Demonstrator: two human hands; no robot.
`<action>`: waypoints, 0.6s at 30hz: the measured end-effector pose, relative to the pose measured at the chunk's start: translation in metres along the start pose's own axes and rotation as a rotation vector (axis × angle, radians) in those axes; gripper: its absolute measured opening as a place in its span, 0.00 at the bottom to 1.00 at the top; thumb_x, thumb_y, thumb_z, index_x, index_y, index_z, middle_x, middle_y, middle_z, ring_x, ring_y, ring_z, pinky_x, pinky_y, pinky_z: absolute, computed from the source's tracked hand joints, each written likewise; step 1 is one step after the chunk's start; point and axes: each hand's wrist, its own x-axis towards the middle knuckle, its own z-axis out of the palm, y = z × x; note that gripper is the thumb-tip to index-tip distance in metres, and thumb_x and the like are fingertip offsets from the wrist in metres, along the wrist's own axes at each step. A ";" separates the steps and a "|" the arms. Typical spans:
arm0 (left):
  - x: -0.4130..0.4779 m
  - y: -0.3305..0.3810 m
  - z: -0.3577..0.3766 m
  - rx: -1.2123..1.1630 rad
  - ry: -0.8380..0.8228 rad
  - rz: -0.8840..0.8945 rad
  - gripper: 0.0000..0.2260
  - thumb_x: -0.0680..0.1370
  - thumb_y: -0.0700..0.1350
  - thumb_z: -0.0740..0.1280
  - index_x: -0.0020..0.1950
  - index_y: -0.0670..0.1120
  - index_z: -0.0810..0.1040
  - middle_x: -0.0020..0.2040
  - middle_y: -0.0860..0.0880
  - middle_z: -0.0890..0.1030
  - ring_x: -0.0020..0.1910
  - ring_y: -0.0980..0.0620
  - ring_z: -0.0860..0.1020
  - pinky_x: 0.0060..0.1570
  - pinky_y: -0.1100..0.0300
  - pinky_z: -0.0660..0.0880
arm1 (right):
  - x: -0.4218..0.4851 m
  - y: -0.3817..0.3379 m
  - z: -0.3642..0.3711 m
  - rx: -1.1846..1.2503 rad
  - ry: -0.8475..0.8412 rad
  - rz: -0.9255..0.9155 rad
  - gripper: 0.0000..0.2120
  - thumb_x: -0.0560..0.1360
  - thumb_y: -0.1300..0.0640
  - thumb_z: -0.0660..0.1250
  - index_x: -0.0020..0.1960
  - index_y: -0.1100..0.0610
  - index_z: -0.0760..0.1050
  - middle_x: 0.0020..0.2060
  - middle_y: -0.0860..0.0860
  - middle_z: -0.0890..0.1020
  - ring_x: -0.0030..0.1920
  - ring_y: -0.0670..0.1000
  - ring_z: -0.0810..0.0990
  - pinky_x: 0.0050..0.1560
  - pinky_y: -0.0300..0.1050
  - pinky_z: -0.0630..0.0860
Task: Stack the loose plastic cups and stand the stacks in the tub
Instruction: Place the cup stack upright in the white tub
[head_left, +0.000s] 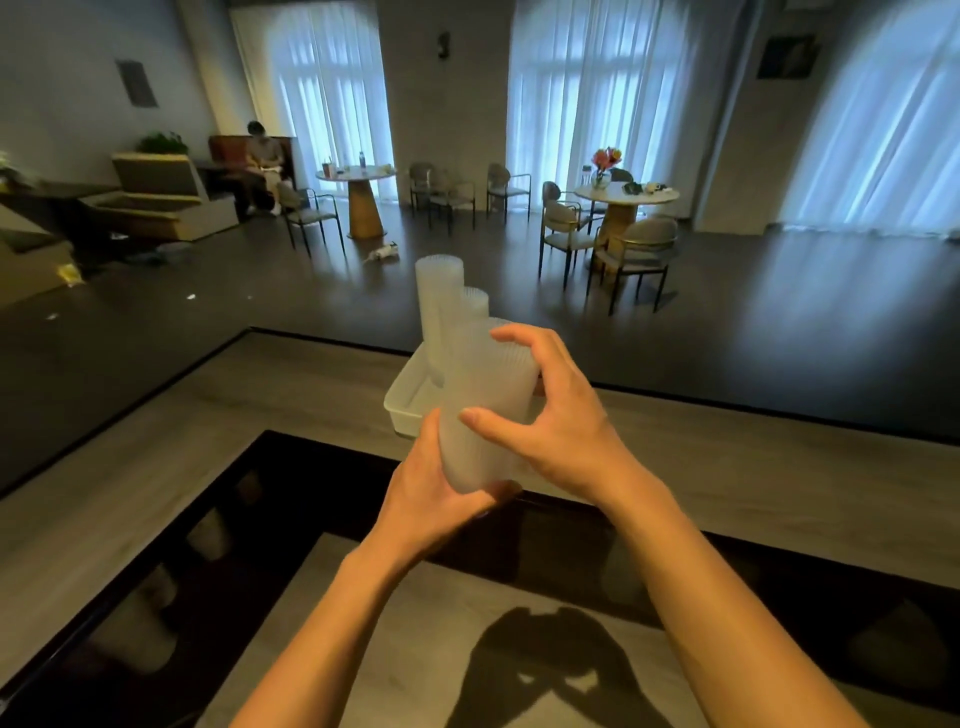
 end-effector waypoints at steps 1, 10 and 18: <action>0.004 0.002 -0.002 0.007 0.002 0.003 0.35 0.66 0.61 0.80 0.61 0.66 0.59 0.57 0.61 0.74 0.54 0.59 0.77 0.45 0.61 0.80 | 0.005 -0.001 0.000 0.007 0.006 -0.004 0.32 0.70 0.43 0.76 0.69 0.41 0.64 0.63 0.39 0.67 0.60 0.41 0.70 0.56 0.56 0.77; 0.037 -0.017 -0.041 -0.046 -0.041 0.026 0.40 0.66 0.64 0.77 0.71 0.60 0.58 0.63 0.55 0.73 0.59 0.53 0.77 0.50 0.49 0.83 | 0.047 -0.006 0.024 0.021 0.028 -0.043 0.33 0.70 0.43 0.76 0.69 0.39 0.63 0.63 0.37 0.67 0.60 0.42 0.71 0.57 0.56 0.78; 0.095 -0.050 -0.089 0.074 0.058 0.126 0.40 0.64 0.69 0.75 0.72 0.61 0.66 0.64 0.60 0.73 0.58 0.60 0.76 0.52 0.51 0.80 | 0.103 -0.005 0.067 -0.014 0.078 -0.035 0.33 0.70 0.45 0.76 0.71 0.43 0.64 0.70 0.42 0.62 0.67 0.42 0.66 0.66 0.53 0.74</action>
